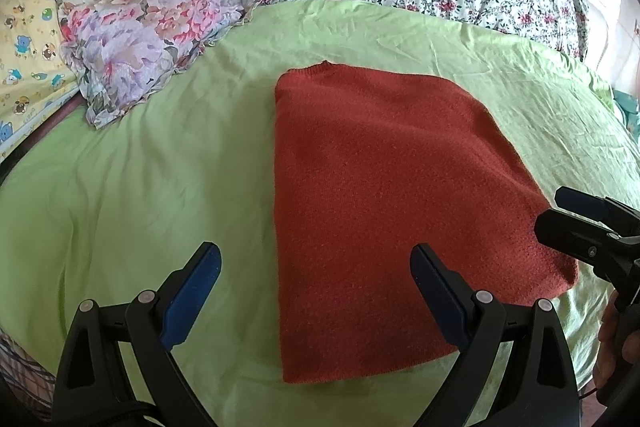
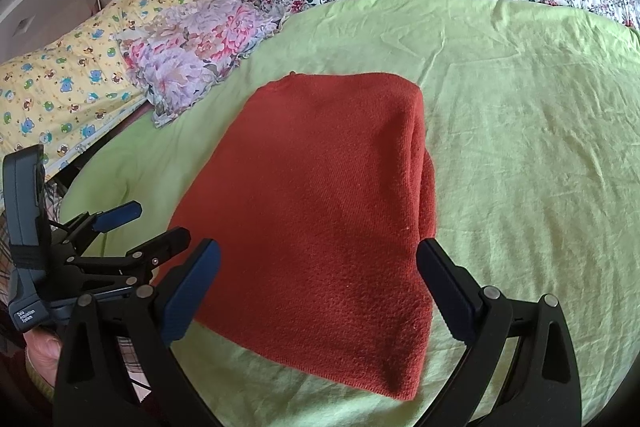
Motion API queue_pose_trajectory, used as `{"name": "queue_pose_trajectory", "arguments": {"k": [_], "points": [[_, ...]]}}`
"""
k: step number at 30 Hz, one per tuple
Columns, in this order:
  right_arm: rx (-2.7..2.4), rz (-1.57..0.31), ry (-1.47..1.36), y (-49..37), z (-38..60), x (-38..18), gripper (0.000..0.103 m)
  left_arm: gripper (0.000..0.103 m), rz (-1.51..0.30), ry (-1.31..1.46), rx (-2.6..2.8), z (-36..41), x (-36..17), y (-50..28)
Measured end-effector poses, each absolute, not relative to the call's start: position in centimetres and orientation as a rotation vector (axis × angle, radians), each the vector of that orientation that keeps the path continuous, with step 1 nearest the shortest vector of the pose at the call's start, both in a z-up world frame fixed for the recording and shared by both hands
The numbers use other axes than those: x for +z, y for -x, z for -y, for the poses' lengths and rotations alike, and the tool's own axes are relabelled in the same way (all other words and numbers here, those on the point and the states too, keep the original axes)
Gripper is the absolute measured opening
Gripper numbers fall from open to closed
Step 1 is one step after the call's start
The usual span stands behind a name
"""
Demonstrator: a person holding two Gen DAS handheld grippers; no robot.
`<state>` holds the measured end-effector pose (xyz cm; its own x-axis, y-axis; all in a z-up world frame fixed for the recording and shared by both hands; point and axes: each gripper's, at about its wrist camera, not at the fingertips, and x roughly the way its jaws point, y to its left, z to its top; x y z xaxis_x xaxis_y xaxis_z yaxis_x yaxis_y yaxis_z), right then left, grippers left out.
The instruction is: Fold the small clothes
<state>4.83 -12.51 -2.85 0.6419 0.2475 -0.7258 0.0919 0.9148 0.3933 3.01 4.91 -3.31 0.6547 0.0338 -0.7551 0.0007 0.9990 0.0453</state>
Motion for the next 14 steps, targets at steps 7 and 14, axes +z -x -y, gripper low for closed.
{"name": "queue_pose_trajectory", "arguments": {"k": [7,14], "points": [[0.087,-0.867,-0.423,-4.56,12.8,-2.55,0.098,0.096,-0.852,-0.037,0.03,-5.11,-3.07,-2.87],[0.091,-0.869,-0.426,-4.54,12.82,-2.47,0.098,0.096,-0.859,-0.027,0.046,-5.45,-2.86,-2.64]]}}
